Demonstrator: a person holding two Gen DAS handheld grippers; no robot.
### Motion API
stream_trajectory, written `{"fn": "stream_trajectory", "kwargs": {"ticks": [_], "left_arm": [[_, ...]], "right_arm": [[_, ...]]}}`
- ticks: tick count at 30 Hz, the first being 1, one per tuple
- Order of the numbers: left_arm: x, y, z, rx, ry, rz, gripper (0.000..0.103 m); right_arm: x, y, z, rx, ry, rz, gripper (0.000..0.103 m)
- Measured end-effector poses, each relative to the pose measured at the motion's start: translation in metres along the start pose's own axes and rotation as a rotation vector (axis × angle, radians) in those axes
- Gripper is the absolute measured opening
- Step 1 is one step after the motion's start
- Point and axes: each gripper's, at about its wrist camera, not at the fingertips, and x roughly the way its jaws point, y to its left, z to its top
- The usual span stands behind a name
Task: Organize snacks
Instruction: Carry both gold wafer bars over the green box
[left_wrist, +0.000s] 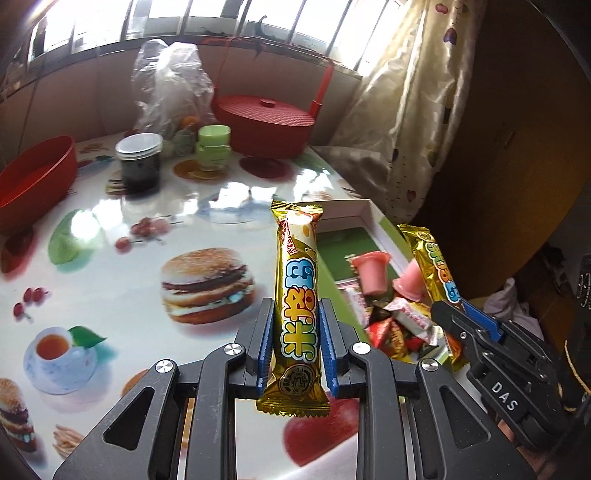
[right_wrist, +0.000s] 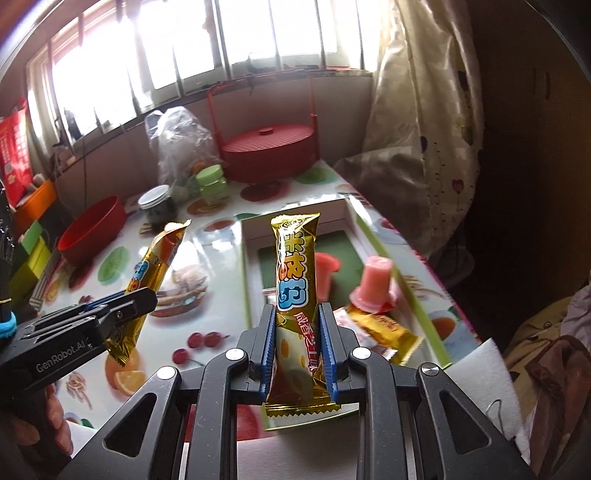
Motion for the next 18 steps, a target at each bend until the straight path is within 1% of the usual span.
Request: {"fn": "stream_trajectory", "kwargs": {"ticks": [6,18], "left_arm": [[0.013,-0.015,0.006,0.018,0.013,-0.020,0.024],[0.044,-0.032,0.009,0.027,0.068,-0.058,0.024]], "right_arm": [[0.002,-0.020,0.001,0.017,0.007,-0.034,0.021],[0.012,-0.046,0.003,0.037,0.027,-0.064,0.021]]}}
